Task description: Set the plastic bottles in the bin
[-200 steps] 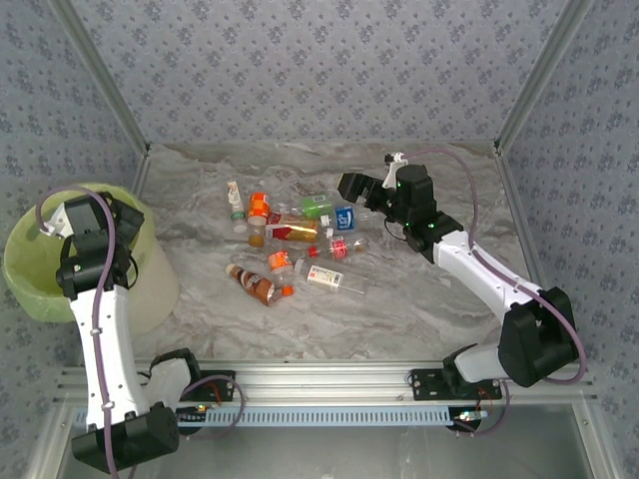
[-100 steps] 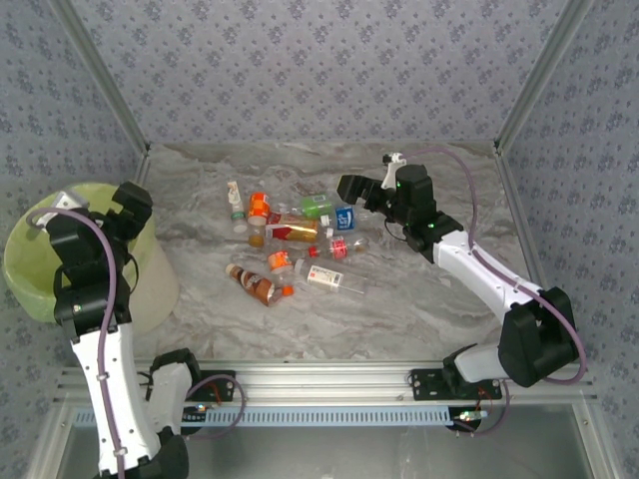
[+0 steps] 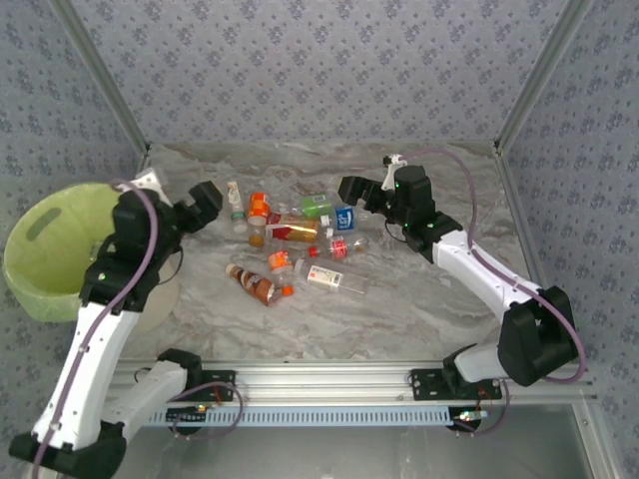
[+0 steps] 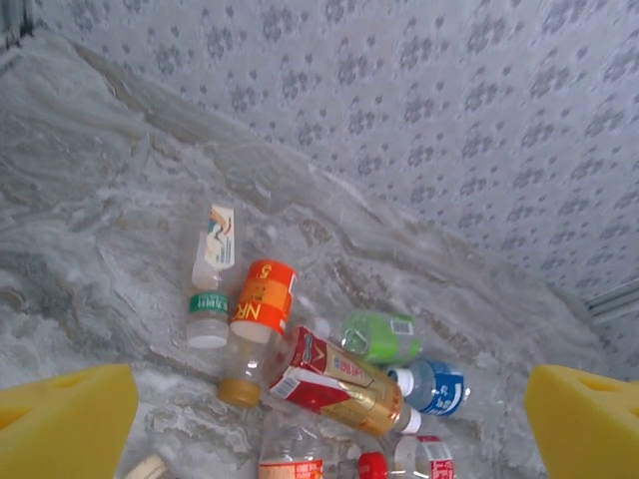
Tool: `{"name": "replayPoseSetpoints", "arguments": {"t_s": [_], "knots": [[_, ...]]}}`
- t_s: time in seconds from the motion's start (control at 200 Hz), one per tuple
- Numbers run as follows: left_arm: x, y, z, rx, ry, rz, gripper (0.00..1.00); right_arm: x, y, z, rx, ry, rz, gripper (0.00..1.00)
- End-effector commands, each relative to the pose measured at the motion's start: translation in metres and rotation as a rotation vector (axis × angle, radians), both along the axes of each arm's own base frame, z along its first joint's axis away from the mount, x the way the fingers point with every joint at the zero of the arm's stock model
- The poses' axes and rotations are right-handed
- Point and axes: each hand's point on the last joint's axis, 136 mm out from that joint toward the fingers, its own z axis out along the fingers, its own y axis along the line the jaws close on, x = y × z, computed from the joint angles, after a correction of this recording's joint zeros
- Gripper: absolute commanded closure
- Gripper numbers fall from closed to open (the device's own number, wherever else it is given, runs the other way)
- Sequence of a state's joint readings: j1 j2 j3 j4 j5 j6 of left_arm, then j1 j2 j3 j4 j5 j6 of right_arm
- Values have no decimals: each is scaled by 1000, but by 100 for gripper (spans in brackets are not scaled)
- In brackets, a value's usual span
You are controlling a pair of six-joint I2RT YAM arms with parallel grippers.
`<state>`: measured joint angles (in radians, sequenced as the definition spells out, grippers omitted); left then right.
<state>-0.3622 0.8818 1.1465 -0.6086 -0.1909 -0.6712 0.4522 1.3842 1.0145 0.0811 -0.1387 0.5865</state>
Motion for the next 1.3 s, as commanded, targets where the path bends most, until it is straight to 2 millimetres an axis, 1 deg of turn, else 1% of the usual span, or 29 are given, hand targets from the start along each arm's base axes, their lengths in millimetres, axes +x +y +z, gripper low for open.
{"name": "replayPoseSetpoints", "arguments": {"t_s": [0.0, 0.07, 0.145, 0.165, 0.195, 0.305, 0.37, 0.465, 0.505, 0.55, 0.615, 0.645, 0.79, 0.874, 0.979, 1.069, 1.139, 1.219, 1.294], "knots": [[8, -3, -27, 11, 49, 110, 0, 3, -4, -8, -17, 33, -33, 0], [7, -12, -54, -23, 133, 145, 1, 3, -6, -12, -24, 42, -41, 0], [4, -15, -86, -55, 239, 183, 1, 3, -8, -15, -29, 53, -50, 0], [-1, -14, -98, -48, 281, 193, 1, 4, -9, -16, -29, 56, -56, 0], [-3, -14, -108, -39, 318, 195, 0, 4, -10, -16, -31, 58, -57, 0], [-17, -13, -138, -29, 434, 209, 0, 3, -12, -18, -37, 71, -62, 0], [-29, -15, -165, -69, 517, 229, 1, 3, -15, -22, -46, 79, -71, 0], [-43, -26, -208, -158, 637, 237, 1, 4, -17, -27, -45, 91, -81, 0], [-47, -30, -220, -182, 671, 240, 1, 4, -17, -29, -42, 100, -84, 0], [-51, -30, -231, -197, 701, 264, 1, 4, -17, -30, -40, 104, -83, 0], [-53, -31, -241, -209, 725, 274, 1, 3, -17, -31, -42, 107, -83, 0], [-49, -36, -242, -236, 713, 261, 1, 3, -18, -32, -44, 112, -82, 0], [-50, -47, -258, -268, 762, 252, 0, 1, -19, -37, -57, 131, -86, 0], [-48, -57, -265, -276, 793, 229, 1, 1, -20, -39, -60, 136, -88, 0], [-51, -58, -275, -254, 849, 262, 1, 1, -20, -39, -39, 153, -102, 0], [-51, -61, -285, -277, 875, 284, 0, 0, -20, -41, -40, 156, -104, 0], [-48, -66, -289, -290, 876, 286, 1, 0, -21, -42, -42, 160, -104, 0], [-42, -66, -291, -280, 855, 296, 0, 0, -21, -41, -44, 161, -104, 0], [-38, -66, -293, -282, 831, 308, 3, 0, -21, -42, -47, 166, -105, 0]]}}
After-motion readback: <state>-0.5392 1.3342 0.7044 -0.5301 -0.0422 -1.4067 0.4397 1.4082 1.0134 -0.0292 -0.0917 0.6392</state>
